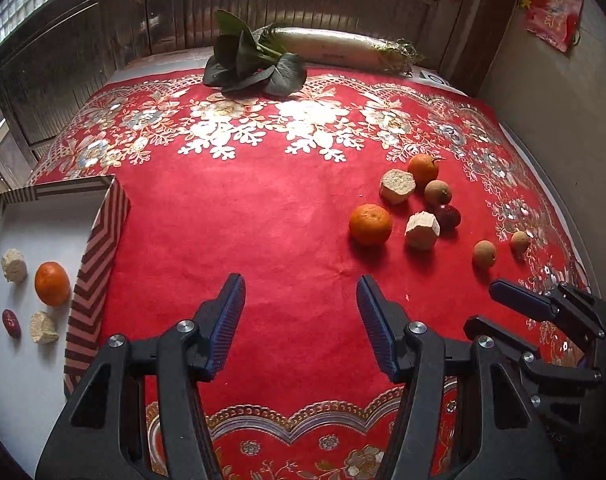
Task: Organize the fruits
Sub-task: 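Move both tools back over the tablecloth toward the remaining fruits, then grasp a mandarin orange with the left tool while the right tool grasps a round pale cake, then carry the orange and round cake into the white tray and open both tools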
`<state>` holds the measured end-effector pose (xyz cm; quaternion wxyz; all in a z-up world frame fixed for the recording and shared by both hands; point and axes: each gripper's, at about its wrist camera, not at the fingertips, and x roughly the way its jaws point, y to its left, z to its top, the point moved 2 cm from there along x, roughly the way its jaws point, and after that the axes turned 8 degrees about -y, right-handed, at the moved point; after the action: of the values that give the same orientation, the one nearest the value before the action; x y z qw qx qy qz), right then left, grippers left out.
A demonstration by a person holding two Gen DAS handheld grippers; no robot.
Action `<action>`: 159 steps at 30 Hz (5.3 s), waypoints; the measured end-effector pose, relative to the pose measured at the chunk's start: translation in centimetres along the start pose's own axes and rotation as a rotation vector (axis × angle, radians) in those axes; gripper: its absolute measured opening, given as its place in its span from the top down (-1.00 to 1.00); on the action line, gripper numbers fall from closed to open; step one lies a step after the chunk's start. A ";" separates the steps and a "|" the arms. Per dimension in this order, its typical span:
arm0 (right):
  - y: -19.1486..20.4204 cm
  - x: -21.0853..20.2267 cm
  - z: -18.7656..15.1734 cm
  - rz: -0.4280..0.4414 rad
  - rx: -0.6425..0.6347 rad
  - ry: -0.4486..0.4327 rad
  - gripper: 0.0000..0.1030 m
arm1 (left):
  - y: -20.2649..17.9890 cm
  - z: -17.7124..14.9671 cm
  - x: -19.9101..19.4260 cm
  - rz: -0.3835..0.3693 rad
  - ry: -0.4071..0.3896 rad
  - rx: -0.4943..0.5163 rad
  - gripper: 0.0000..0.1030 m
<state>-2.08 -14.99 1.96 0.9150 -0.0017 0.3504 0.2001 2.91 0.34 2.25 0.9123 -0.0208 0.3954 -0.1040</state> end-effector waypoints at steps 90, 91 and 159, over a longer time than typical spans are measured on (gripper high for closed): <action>11.7 3.4 4.8 0.197 -0.164 -0.059 0.47 | 8.9 -1.9 -8.3 0.229 -0.183 -0.041 0.43; 12.3 3.4 4.9 0.205 -0.175 -0.060 0.47 | 9.4 -1.9 -8.5 0.238 -0.186 -0.048 0.43; 29.0 13.2 5.1 0.379 -0.492 0.145 0.46 | 22.9 -6.1 -7.8 0.370 -0.023 -0.246 0.42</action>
<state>-0.60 17.22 1.34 0.8062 -0.1720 0.3497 0.4451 -2.73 24.59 0.85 0.9109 -0.0603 0.3918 0.1143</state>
